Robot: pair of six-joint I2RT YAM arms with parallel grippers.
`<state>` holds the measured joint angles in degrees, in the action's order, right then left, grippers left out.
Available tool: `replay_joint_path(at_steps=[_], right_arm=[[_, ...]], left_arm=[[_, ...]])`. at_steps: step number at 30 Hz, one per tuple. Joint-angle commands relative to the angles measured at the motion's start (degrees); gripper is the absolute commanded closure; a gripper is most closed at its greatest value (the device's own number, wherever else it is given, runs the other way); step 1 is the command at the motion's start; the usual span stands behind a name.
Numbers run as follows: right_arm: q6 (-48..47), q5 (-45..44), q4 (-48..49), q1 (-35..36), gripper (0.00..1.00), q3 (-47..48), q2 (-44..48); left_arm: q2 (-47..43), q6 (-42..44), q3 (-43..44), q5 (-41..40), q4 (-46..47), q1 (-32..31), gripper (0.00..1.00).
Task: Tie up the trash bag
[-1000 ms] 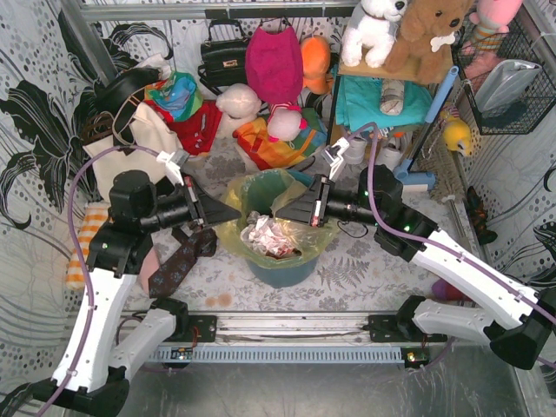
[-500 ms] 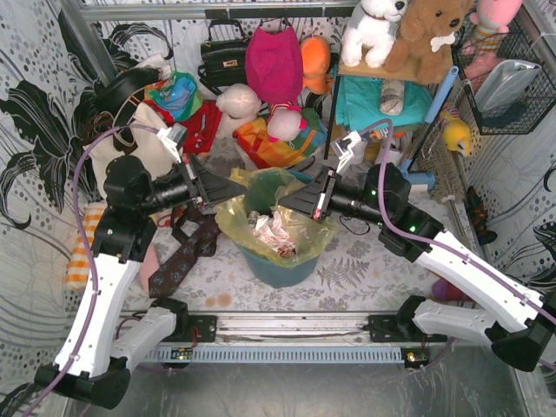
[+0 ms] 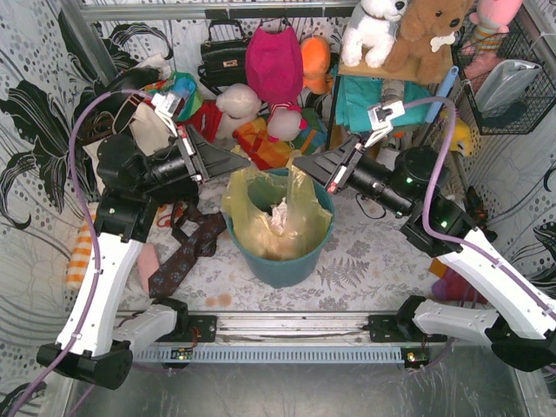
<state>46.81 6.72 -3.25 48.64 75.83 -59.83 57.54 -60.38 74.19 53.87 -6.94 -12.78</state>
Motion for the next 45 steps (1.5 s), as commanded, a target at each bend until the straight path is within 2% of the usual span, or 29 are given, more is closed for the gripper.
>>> replay_joint_path(at_steps=[1,6,8,11,14,16,19,25,28,31,35,38,41,45], right_arm=[[-6.74,-3.02,-0.48,0.29,1.0,6.33,-0.25],[-11.16,-2.86,-3.03,0.31,1.0,14.48,-2.3],[-11.48,-2.55,-2.82,0.3,1.0,14.92,-2.37],[-10.97,-4.24,-3.51,0.31,1.0,10.35,0.05],[-9.13,-7.45,-5.73,0.31,1.0,3.82,3.31],[-8.03,-8.67,-5.41,0.26,1.0,0.46,4.57],[-7.93,-7.73,-3.92,0.23,1.0,0.24,3.29],[-10.89,-3.85,-4.05,0.3,1.0,11.65,-2.69],[-10.85,-2.6,-2.98,0.26,1.0,12.93,-2.9],[-9.86,-4.42,-2.55,0.31,1.0,7.74,-1.1],[-4.06,-6.05,2.34,0.3,1.0,-6.78,3.88],[-1.93,-5.96,4.74,0.28,1.0,-10.69,5.29],[-4.93,-4.49,2.98,0.3,1.0,-4.51,2.59],[-9.51,-2.85,-1.03,0.29,1.0,9.17,-2.22]], left_arm=[[1.24,-2.59,2.63,3.17,10.87,-0.28,1.0],[4.44,3.89,14.07,1.82,2.01,-0.26,1.0],[4.8,3.83,15.75,1.14,2.49,-0.26,1.0],[3.32,5.64,13.81,-0.82,-1.42,-0.3,1.0],[0.57,11.25,7.62,-5.64,-10.93,-0.25,1.0],[-0.76,12.61,2.95,-8.38,-13.64,-0.24,1.0],[-0.18,10.22,0.74,-7.17,-10.31,-0.25,1.0],[3.49,5.49,12.04,-2.99,-3.13,-0.28,1.0],[2.74,3.06,12.19,-2.38,-0.45,-0.23,1.0],[0.15,5.4,6.76,-3.61,-2.84,-0.27,1.0],[-2.86,10.82,-1.95,-7.58,-11.8,-0.24,1.0],[-4.67,8.57,-6.36,-6.86,-7.14,-0.28,1.0],[-4.08,4.27,-4.06,-5.04,-0.7,-0.26,1.0],[0.26,3.38,6.63,-4.11,0.12,-0.31,1.0]])
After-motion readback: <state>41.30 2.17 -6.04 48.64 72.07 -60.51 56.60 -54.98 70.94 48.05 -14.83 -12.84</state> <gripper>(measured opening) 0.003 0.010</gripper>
